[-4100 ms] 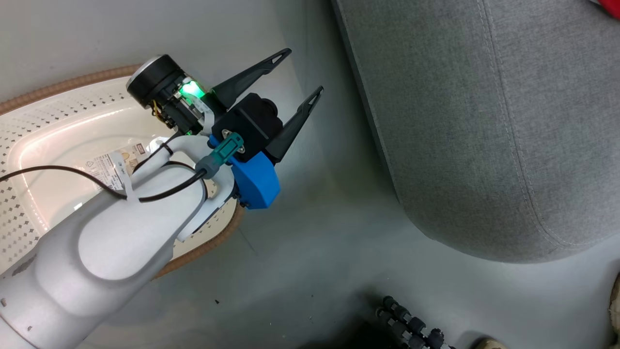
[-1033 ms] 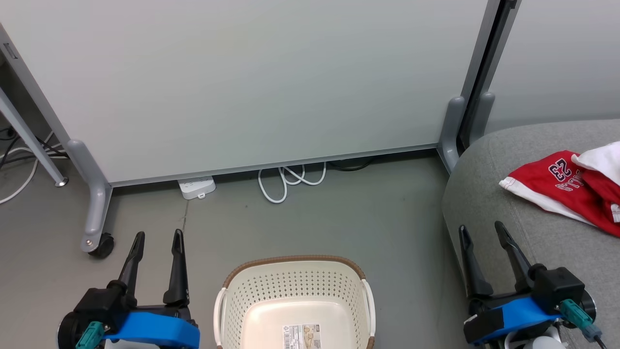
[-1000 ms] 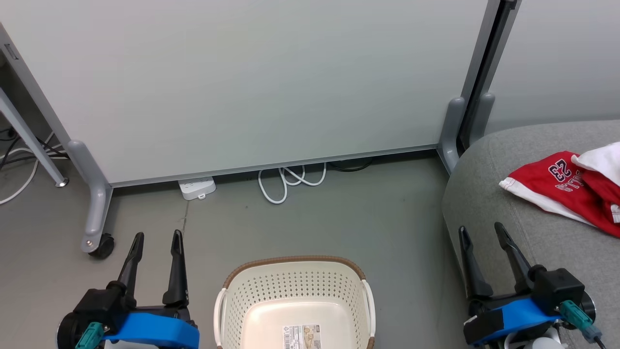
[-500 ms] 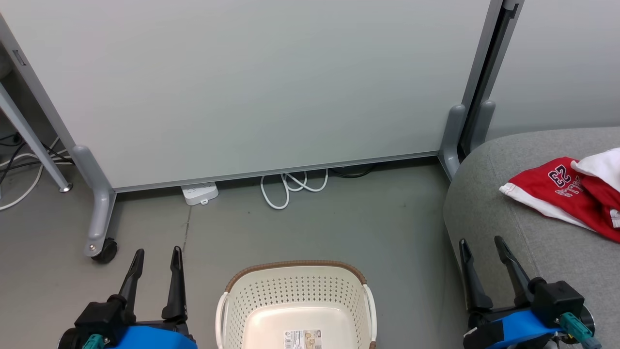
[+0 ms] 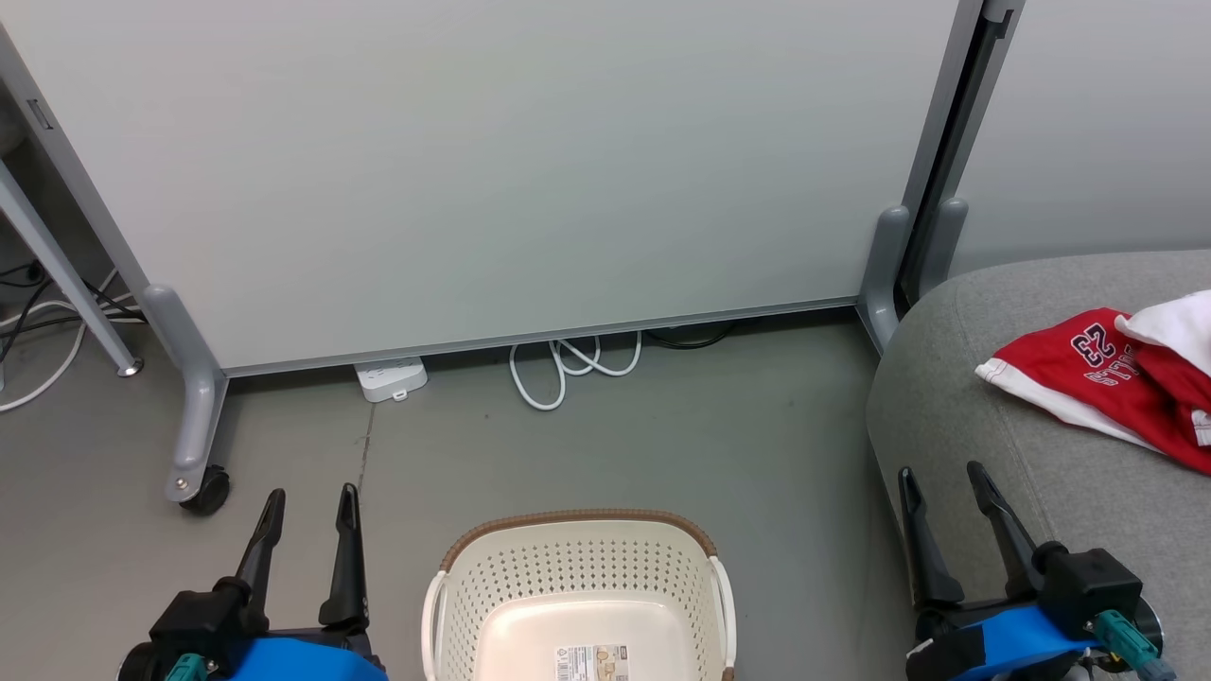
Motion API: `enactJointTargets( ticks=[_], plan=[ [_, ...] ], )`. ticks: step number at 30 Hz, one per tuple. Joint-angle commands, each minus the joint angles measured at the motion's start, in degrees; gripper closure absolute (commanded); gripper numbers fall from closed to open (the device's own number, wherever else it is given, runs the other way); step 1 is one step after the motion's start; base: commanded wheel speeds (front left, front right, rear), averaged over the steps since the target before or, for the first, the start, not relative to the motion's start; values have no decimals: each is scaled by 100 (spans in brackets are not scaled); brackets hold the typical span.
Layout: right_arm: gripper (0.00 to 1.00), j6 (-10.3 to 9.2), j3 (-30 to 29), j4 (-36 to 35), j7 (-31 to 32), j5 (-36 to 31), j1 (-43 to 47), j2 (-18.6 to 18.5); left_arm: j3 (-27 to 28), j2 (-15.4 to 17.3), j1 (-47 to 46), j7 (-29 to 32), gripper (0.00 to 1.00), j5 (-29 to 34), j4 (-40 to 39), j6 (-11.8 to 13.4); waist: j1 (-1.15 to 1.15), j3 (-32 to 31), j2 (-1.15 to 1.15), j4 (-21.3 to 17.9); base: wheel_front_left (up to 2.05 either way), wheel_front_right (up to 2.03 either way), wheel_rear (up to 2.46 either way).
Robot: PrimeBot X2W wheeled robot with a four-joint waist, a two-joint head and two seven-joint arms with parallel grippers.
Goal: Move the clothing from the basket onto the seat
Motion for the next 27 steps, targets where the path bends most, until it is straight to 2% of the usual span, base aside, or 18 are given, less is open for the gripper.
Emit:
enactJointTargets(
  ticks=[1,2,7,27],
  plan=[
    [0,-4,3,17,-1,-23,64,12,7,12,83,-16,0,-36,4,8,-1,1,0,-2,0,0,0],
    [100,-4,0,20,-1,-23,60,12,-1,12,82,-16,100,-44,-5,8,-1,2,0,-2,0,0,0],
    [100,1,-16,215,34,79,69,9,8,-24,83,66,100,-102,218,1,0,2,0,-2,0,0,0],
    [100,0,-219,123,560,2145,-38,57,217,-15,5,579,100,-2054,130,-102,0,40,0,-28,0,0,0]
  ],
)
